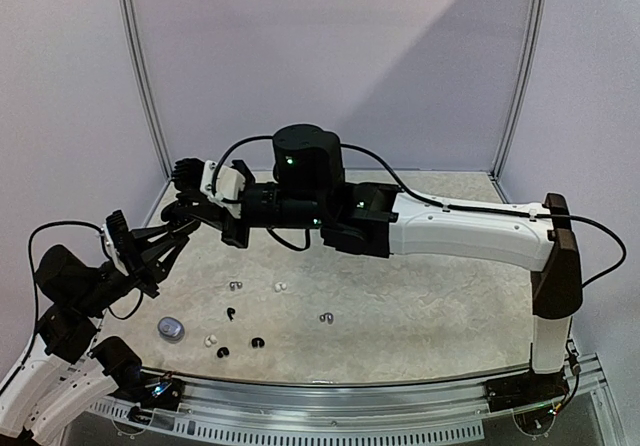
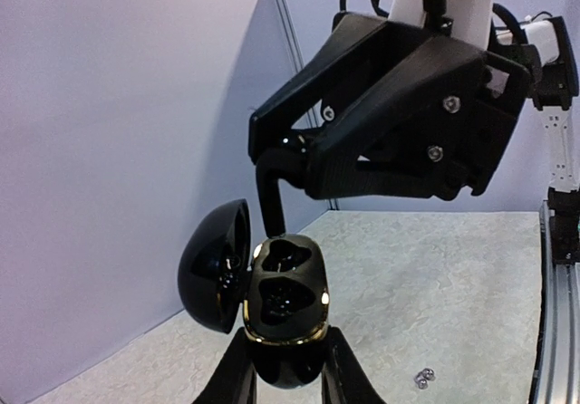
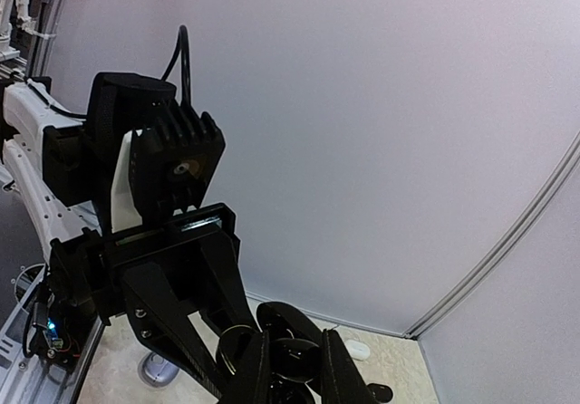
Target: Insert the wireless bluetooth earbuds into the charging case
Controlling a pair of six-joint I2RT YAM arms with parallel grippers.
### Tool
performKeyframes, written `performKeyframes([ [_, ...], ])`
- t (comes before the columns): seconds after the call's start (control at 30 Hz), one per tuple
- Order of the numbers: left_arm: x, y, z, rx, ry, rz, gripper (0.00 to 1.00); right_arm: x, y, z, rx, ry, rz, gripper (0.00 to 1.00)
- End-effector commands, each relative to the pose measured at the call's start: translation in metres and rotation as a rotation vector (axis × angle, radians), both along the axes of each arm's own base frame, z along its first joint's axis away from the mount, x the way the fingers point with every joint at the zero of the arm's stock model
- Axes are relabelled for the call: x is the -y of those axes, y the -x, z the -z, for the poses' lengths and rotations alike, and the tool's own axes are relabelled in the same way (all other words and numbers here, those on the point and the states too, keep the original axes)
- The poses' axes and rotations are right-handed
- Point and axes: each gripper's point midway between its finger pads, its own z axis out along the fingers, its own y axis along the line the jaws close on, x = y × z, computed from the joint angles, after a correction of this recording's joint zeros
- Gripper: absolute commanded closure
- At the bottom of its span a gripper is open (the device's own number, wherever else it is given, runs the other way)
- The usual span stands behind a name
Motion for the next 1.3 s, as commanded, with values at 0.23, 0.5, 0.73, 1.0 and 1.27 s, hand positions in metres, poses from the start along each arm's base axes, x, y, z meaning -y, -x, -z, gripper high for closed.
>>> performKeyframes([
  [0.23,0.0,0.001,0.001,-0.001,0.016,0.006,1.0,0.0,-0.015,0.009,0.046,0.054,0.092,1.0],
  [0.5,-0.001,0.001,0.001,-0.002,0.017,0.006,1.0,0.003,-0.02,0.01,0.045,0.052,0.125,1.0],
  [0.73,-0.001,0.001,0.0,0.002,0.018,0.004,1.0,0.005,-0.022,0.021,0.06,0.098,0.136,1.0],
  [1.0,-0.005,-0.003,0.0,-0.014,0.031,-0.021,1.0,0.009,-0.023,0.032,0.068,0.149,0.145,1.0],
  [1.27,-0.007,-0.006,0.001,-0.024,0.035,-0.04,1.0,0.009,-0.019,0.034,0.059,0.162,0.122,1.0],
])
